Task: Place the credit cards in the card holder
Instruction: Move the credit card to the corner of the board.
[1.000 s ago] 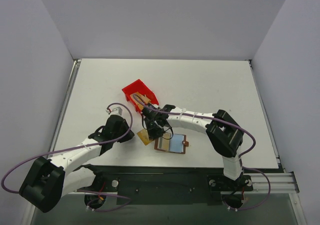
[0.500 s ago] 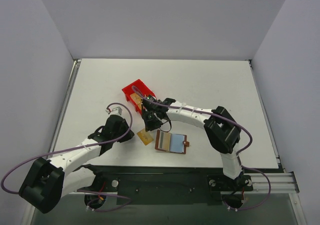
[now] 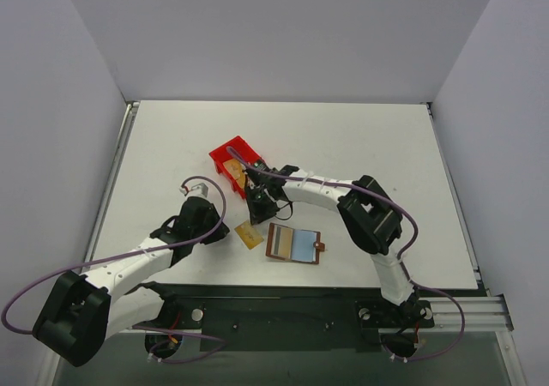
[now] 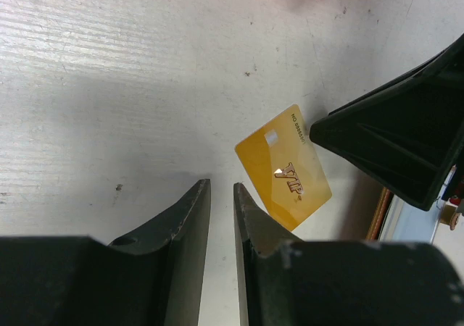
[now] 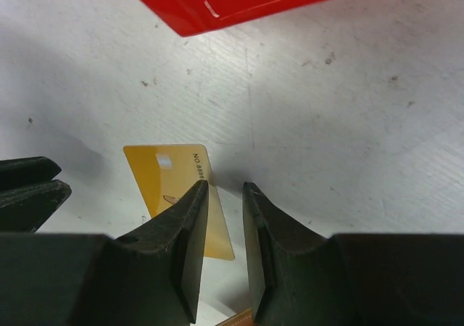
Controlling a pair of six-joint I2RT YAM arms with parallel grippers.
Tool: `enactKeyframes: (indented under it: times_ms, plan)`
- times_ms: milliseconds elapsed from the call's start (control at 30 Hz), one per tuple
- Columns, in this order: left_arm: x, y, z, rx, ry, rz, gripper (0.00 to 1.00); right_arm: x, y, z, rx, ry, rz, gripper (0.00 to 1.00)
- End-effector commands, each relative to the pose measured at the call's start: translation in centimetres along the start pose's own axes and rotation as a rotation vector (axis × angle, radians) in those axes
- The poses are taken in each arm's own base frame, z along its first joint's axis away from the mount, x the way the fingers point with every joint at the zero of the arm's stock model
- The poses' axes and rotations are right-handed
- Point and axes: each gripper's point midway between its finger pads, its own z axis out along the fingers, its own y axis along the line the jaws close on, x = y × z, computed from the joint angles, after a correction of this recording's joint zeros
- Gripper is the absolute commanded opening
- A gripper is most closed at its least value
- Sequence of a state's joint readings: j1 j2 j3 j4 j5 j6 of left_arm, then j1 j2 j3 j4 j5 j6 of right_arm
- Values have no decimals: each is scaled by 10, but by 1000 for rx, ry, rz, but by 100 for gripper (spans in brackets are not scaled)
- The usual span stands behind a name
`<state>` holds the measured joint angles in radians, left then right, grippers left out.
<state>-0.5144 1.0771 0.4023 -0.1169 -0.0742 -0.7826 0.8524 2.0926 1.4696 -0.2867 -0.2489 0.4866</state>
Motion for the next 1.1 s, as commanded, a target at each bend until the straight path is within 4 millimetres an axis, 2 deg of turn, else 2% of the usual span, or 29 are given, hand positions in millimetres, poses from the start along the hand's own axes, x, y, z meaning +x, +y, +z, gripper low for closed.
enactKeyframes:
  times_ms: [0, 767, 1067]
  plan:
    - [-6, 0, 0, 1, -20, -13, 30, 10, 8, 8, -24, 49, -48, 22]
    - [0, 4, 3, 1, -9, -19, 30, 55, 30, 1, -41, 147, -135, 22]
    - [5, 7, 7, 2, 1, -22, 30, 67, 38, 4, -74, 156, -143, 22]
